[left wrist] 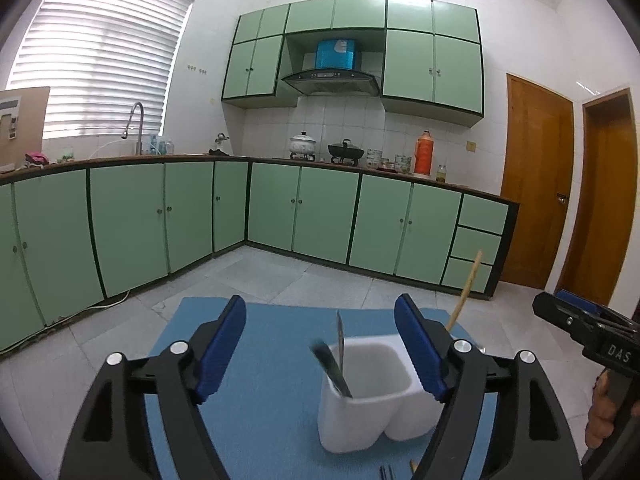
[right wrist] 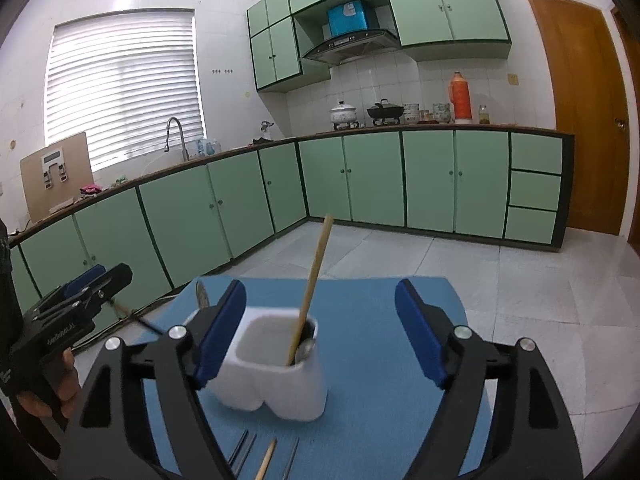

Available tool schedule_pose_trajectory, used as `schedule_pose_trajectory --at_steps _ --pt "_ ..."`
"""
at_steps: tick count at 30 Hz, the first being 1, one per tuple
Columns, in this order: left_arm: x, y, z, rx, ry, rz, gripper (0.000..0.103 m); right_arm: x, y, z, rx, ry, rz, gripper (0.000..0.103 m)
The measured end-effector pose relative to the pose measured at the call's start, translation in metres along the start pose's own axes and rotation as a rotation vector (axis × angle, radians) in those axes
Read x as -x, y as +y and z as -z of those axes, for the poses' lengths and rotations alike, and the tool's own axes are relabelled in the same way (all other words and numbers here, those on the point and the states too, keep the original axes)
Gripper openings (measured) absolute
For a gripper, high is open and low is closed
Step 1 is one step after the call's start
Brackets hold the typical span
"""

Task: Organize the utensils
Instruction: 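Move both tools back to the remaining chopsticks on the table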

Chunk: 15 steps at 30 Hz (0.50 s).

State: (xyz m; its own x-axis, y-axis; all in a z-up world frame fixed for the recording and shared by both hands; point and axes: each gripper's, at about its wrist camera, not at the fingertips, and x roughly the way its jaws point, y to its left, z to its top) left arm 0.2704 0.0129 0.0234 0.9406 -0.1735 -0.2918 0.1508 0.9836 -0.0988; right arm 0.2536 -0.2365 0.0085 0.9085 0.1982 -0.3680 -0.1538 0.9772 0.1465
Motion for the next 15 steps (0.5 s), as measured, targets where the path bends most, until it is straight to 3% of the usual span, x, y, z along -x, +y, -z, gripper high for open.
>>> schedule_pose_trajectory --at_steps 8,15 --pt "0.04 -0.002 0.034 -0.009 -0.001 -0.001 0.086 0.032 0.007 0.053 0.013 0.034 -0.007 0.086" --pt "0.077 -0.011 0.086 -0.046 0.075 0.002 0.092 0.063 0.016 0.113 0.045 0.096 0.022 0.089"
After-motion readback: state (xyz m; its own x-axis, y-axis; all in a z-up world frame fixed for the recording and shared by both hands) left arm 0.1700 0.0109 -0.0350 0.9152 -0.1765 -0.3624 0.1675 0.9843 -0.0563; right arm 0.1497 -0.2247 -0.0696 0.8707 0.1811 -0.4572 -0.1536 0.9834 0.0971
